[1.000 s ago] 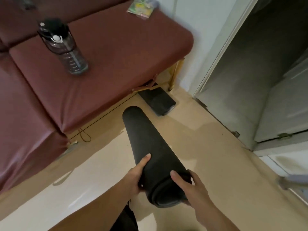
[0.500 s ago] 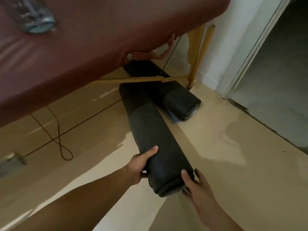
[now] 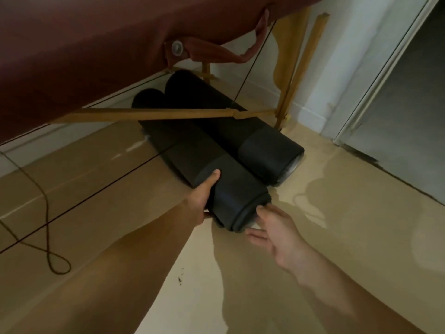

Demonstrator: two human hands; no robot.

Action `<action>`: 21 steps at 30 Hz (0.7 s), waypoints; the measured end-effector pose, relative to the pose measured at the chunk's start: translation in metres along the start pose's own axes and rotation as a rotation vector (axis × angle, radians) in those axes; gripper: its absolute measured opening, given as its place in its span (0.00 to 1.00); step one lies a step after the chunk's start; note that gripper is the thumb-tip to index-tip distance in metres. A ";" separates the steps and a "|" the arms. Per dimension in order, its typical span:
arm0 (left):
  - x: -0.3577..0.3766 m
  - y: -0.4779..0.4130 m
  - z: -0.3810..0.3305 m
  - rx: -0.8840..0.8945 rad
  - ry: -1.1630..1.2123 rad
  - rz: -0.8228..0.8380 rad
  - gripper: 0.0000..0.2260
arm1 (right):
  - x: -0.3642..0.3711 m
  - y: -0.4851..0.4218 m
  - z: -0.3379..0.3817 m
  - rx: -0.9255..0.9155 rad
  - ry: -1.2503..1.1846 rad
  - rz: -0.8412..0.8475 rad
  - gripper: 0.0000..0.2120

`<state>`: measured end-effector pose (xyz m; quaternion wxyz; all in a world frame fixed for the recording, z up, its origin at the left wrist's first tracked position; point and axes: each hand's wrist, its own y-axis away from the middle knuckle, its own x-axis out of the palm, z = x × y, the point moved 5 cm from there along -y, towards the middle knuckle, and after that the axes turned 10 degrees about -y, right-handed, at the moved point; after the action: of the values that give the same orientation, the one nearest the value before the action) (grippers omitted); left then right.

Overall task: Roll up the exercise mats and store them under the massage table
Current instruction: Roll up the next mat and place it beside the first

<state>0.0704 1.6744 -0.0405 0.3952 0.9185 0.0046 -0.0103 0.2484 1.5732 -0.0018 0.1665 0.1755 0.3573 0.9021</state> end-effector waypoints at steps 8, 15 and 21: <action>0.025 0.002 0.034 0.133 -0.133 -0.186 0.64 | 0.012 -0.015 0.001 -0.066 0.074 0.050 0.31; 0.033 0.010 0.010 0.175 -0.075 -0.200 0.43 | -0.007 -0.012 0.018 -0.173 0.310 0.036 0.27; 0.031 0.034 0.021 0.105 -0.122 -0.180 0.39 | -0.012 0.001 0.016 -0.211 0.415 0.063 0.21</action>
<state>0.1013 1.6359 -0.0305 0.3434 0.9316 0.0623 -0.1019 0.2659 1.5767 0.0076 0.0788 -0.0213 0.2821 0.9559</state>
